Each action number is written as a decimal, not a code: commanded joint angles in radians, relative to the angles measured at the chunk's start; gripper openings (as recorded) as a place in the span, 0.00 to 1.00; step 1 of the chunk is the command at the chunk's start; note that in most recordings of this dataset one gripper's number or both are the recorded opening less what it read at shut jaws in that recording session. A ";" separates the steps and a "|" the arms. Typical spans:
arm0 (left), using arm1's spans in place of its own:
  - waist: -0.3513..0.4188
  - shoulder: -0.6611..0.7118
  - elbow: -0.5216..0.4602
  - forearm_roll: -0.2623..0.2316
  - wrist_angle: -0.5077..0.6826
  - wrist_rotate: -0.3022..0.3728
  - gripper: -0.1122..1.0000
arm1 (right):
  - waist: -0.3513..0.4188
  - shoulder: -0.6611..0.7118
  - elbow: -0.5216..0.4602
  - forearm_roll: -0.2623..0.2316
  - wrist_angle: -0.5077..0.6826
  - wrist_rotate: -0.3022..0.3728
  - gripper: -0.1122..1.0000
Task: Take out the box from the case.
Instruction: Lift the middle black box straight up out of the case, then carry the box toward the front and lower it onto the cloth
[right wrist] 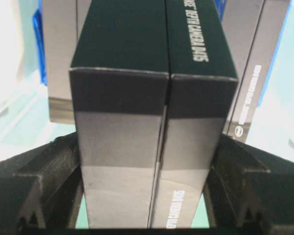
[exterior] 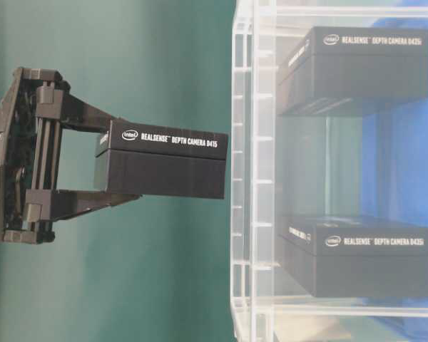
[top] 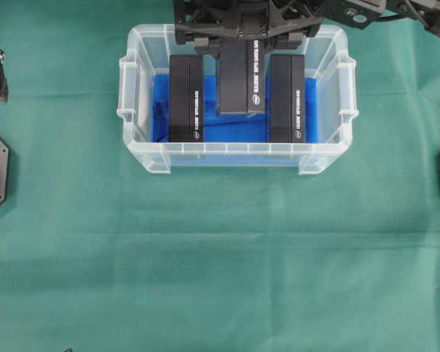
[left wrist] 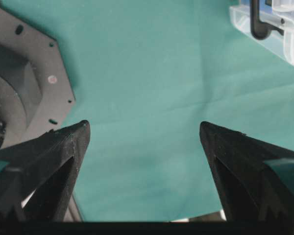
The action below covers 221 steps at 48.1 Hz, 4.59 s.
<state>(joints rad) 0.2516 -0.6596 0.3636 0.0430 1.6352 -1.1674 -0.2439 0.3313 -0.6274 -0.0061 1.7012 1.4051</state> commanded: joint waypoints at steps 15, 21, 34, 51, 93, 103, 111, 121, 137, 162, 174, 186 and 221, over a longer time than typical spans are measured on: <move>0.003 -0.002 -0.009 0.005 -0.003 0.006 0.98 | 0.002 -0.035 -0.031 0.003 0.002 -0.002 0.71; 0.003 -0.002 -0.009 0.005 -0.003 0.006 0.98 | 0.002 -0.035 -0.034 0.009 0.002 0.000 0.71; 0.003 -0.006 -0.008 0.005 -0.003 0.006 0.98 | 0.002 -0.035 -0.048 0.014 0.031 -0.002 0.71; 0.003 -0.008 -0.006 0.005 -0.003 0.005 0.98 | 0.002 -0.034 -0.049 0.009 0.040 0.000 0.71; 0.002 -0.008 -0.006 0.005 -0.003 0.008 0.98 | 0.241 -0.035 -0.048 -0.020 0.040 0.213 0.71; 0.003 -0.008 -0.006 0.005 -0.003 0.009 0.98 | 0.339 -0.031 -0.049 -0.028 0.040 0.322 0.71; 0.003 -0.008 -0.006 0.005 -0.003 0.008 0.98 | 0.403 -0.029 -0.049 -0.028 0.040 0.402 0.71; 0.003 -0.008 -0.006 0.005 -0.003 0.008 0.98 | 0.459 -0.026 -0.049 -0.028 0.035 0.471 0.71; 0.003 -0.008 -0.008 0.003 -0.003 0.003 0.98 | 0.463 -0.025 -0.049 -0.043 0.040 0.469 0.71; 0.003 -0.008 -0.006 0.005 -0.003 -0.003 0.98 | 0.462 -0.017 0.003 -0.041 0.029 0.457 0.71; 0.003 -0.006 -0.008 0.005 -0.003 -0.005 0.98 | 0.463 -0.017 0.052 -0.037 0.014 0.459 0.71; 0.003 -0.008 -0.006 0.005 -0.003 -0.005 0.98 | 0.462 -0.017 0.170 -0.035 -0.112 0.457 0.71; 0.003 -0.008 0.000 0.005 -0.003 0.005 0.98 | 0.462 -0.017 0.465 0.026 -0.430 0.463 0.71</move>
<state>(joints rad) 0.2516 -0.6657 0.3743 0.0430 1.6352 -1.1643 0.2148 0.3375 -0.1703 0.0138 1.3054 1.8669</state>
